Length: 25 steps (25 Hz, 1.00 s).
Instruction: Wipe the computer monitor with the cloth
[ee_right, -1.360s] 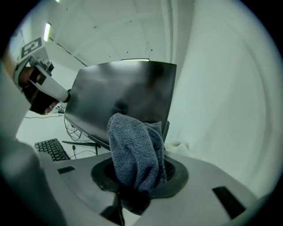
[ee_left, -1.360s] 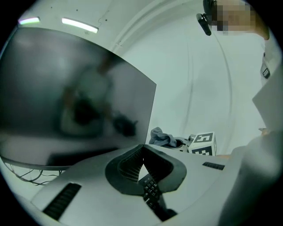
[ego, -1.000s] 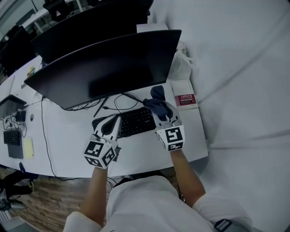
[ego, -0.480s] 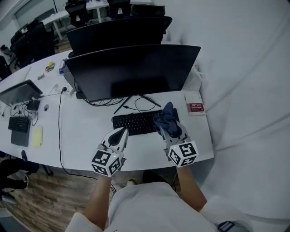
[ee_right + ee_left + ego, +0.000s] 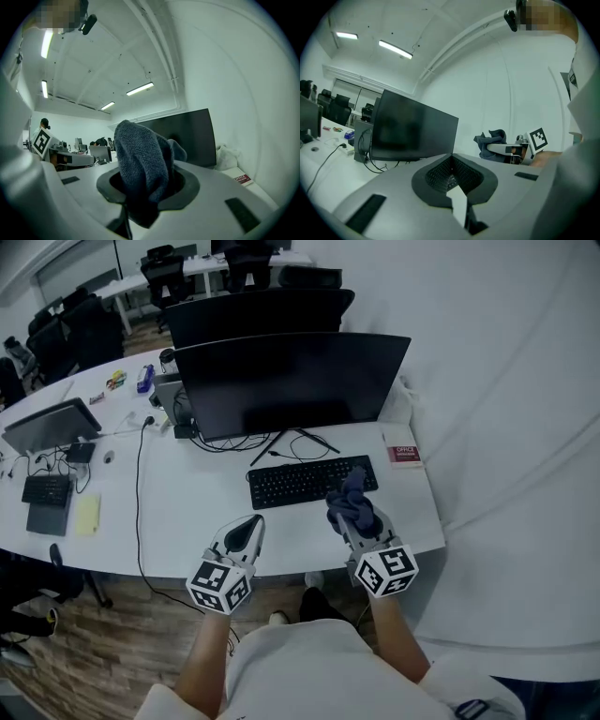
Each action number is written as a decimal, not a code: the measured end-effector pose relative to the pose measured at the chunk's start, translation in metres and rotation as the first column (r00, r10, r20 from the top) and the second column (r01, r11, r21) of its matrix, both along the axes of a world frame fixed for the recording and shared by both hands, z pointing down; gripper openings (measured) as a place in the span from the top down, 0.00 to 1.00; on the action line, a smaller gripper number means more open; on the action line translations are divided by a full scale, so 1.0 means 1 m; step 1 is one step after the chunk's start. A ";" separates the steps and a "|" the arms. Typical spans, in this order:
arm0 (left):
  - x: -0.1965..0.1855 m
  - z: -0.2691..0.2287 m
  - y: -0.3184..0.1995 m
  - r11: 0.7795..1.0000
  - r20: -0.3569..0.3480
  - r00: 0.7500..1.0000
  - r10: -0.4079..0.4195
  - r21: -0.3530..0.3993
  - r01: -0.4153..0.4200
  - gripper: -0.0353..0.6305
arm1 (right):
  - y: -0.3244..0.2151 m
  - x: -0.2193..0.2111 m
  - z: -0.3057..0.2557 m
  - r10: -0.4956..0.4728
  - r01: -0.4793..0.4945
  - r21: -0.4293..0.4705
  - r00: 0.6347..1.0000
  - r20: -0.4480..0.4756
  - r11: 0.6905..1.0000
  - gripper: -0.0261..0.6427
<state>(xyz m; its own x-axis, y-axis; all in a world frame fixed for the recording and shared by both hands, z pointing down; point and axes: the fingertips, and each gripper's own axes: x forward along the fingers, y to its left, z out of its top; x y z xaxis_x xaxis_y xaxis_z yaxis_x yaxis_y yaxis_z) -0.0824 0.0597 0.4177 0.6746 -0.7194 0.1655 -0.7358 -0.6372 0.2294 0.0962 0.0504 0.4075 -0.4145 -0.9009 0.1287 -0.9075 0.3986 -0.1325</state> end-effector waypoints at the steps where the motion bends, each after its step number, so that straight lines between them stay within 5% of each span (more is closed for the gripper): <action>1: -0.003 0.001 0.005 1.000 -0.002 1.000 0.000 -0.001 0.000 0.93 | 0.007 -0.002 -0.001 0.003 -0.003 -0.001 1.000 0.001 1.000 0.76; 25: 0.051 -0.019 0.024 0.998 -0.014 0.998 -0.056 0.025 0.056 0.93 | 0.048 0.042 -0.010 -0.069 0.069 -0.021 0.998 0.005 0.997 0.76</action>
